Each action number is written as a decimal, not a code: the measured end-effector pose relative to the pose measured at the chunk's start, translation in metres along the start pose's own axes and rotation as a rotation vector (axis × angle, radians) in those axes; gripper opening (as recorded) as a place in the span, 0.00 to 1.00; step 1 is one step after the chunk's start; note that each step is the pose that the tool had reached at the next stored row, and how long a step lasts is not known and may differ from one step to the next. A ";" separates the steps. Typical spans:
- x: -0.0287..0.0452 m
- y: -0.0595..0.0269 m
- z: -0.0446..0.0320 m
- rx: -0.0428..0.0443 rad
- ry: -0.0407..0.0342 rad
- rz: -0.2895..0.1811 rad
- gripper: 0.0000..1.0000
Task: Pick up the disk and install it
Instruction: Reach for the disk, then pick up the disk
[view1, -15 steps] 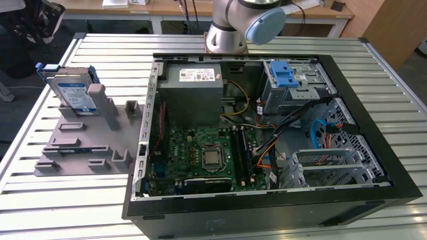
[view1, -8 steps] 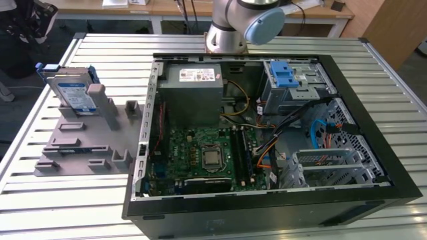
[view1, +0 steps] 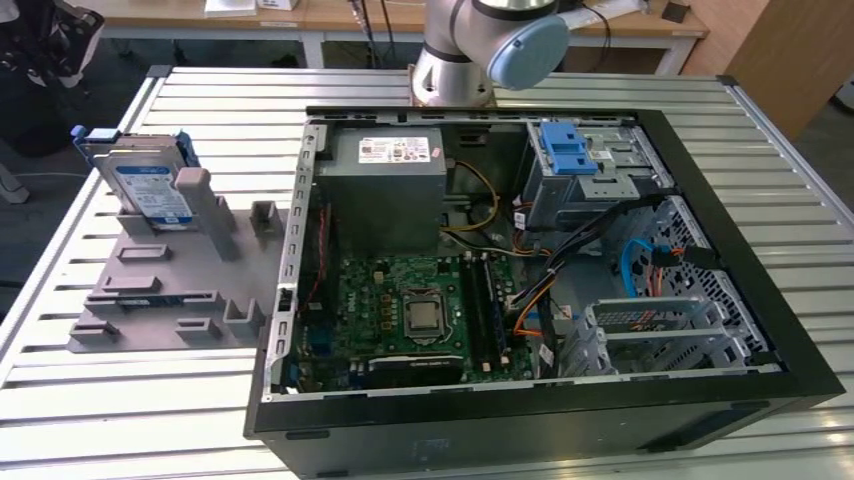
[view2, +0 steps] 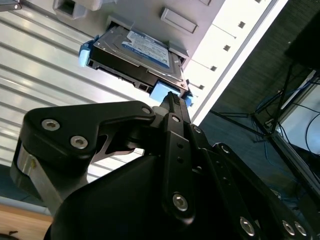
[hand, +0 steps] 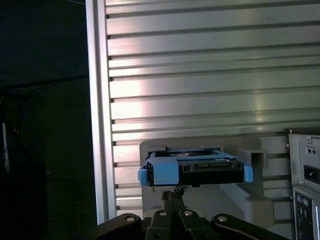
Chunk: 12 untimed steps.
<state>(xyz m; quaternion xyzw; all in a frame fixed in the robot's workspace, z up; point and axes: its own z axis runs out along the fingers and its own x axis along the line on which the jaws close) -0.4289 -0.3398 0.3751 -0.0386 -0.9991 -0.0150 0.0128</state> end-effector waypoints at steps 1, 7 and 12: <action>0.0007 0.0000 0.0002 0.0000 0.0005 0.000 0.11; 0.0019 0.0001 0.0013 0.0002 0.0011 0.000 0.11; 0.0020 0.0001 0.0016 0.0007 0.0016 -0.020 0.11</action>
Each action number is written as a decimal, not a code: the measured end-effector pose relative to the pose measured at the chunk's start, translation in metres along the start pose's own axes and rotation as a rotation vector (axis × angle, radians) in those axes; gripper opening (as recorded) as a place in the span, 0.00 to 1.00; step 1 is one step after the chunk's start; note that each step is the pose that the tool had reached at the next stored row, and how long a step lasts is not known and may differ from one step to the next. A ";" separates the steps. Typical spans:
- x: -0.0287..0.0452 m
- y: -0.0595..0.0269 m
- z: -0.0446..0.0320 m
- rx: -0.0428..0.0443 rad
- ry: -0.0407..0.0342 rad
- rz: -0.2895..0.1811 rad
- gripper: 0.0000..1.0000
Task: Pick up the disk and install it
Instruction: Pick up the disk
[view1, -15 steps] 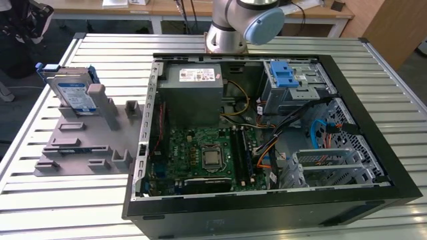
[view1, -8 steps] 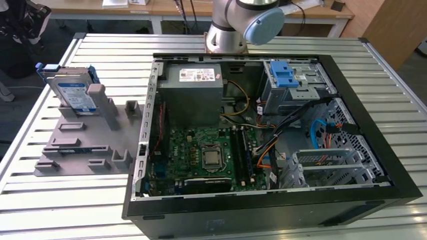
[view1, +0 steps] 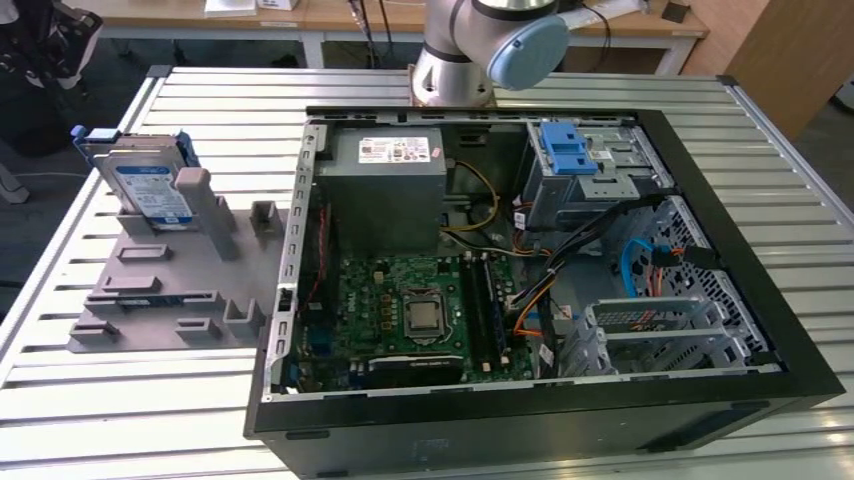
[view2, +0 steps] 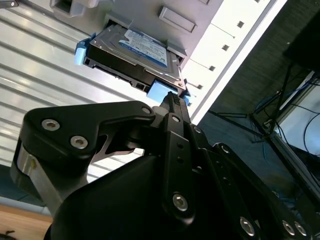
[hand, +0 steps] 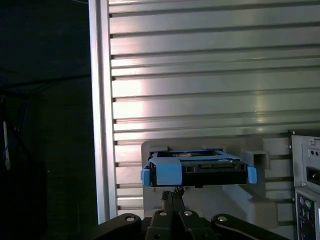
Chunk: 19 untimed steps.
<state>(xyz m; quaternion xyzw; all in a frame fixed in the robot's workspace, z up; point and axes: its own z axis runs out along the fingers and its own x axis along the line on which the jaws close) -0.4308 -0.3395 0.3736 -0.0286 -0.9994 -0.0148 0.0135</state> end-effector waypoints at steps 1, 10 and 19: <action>0.0000 0.0000 0.0002 0.0004 0.0003 -0.017 0.11; 0.0000 0.0000 0.0008 0.0050 0.0052 -0.182 0.11; 0.0000 0.0000 0.0011 0.0089 0.0092 -0.318 0.11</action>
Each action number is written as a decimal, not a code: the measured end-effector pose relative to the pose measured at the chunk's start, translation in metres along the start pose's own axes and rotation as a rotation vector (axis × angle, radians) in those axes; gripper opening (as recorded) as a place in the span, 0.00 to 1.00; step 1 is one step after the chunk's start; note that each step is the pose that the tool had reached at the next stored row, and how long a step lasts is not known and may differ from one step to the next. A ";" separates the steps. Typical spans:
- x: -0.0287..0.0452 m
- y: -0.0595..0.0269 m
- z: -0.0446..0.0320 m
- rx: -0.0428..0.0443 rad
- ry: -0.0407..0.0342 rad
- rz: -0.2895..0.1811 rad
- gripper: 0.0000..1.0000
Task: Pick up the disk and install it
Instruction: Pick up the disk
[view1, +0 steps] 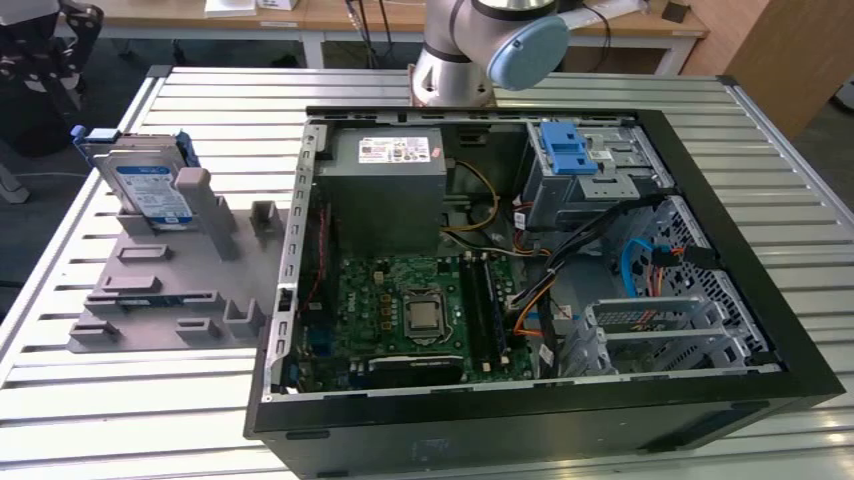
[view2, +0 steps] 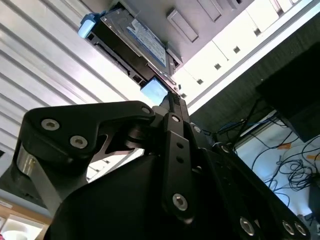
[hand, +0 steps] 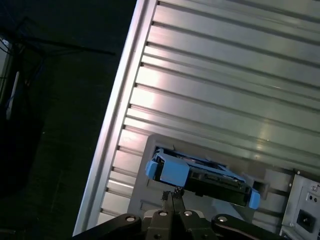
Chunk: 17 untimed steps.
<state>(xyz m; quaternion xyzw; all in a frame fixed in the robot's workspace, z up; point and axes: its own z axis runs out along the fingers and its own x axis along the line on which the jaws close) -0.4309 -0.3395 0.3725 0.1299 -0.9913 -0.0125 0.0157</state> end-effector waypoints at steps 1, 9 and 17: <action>0.0000 0.0000 0.0001 0.0002 0.0003 -0.011 0.11; -0.0003 0.0010 0.0003 0.0035 0.0022 -0.062 0.11; -0.0004 0.0011 0.0012 0.0073 0.0054 -0.169 0.11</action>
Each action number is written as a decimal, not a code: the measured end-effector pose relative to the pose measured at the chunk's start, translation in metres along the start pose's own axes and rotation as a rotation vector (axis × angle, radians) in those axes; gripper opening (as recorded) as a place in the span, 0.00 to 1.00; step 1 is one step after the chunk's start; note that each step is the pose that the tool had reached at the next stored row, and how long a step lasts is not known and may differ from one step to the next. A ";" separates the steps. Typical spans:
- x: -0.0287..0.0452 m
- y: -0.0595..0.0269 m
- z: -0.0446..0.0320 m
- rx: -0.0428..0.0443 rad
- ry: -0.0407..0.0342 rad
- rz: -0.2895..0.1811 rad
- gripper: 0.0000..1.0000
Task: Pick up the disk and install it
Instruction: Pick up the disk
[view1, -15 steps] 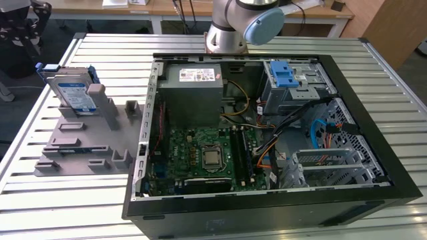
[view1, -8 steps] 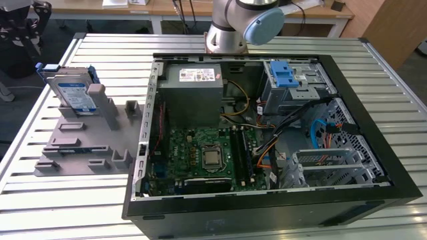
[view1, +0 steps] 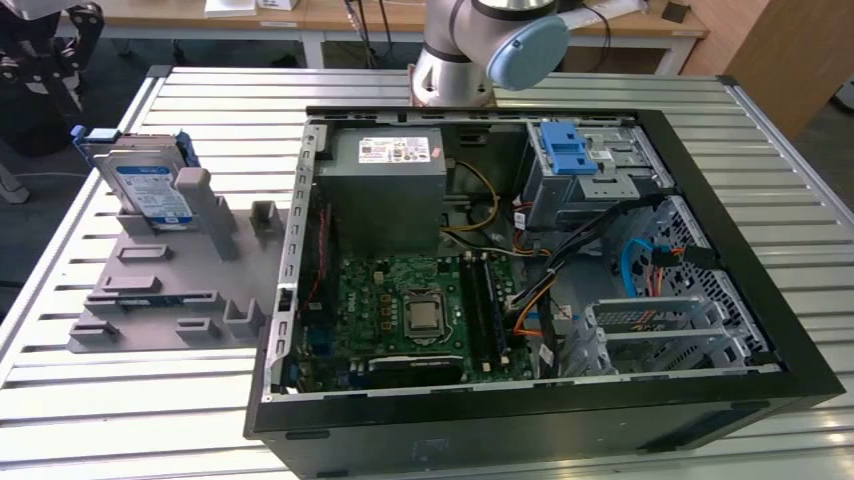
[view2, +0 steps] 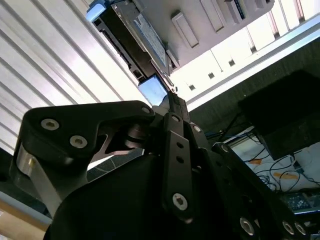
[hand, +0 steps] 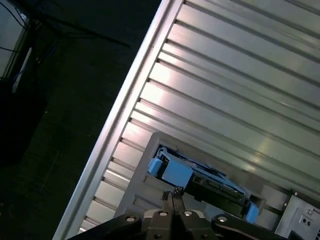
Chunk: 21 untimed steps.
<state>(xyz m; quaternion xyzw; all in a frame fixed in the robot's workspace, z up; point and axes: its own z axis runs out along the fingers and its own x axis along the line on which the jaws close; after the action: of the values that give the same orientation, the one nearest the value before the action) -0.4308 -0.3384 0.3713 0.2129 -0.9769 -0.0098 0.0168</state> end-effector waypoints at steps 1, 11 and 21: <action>0.0000 0.0000 0.0003 0.0005 -0.0004 -0.012 0.11; -0.0043 -0.0002 0.0012 0.0031 -0.0043 -0.041 0.11; -0.0056 0.0007 0.0018 0.0126 -0.0178 -0.125 0.11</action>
<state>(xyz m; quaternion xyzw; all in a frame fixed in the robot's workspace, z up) -0.4261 -0.3354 0.3694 0.2736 -0.9618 -0.0066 0.0061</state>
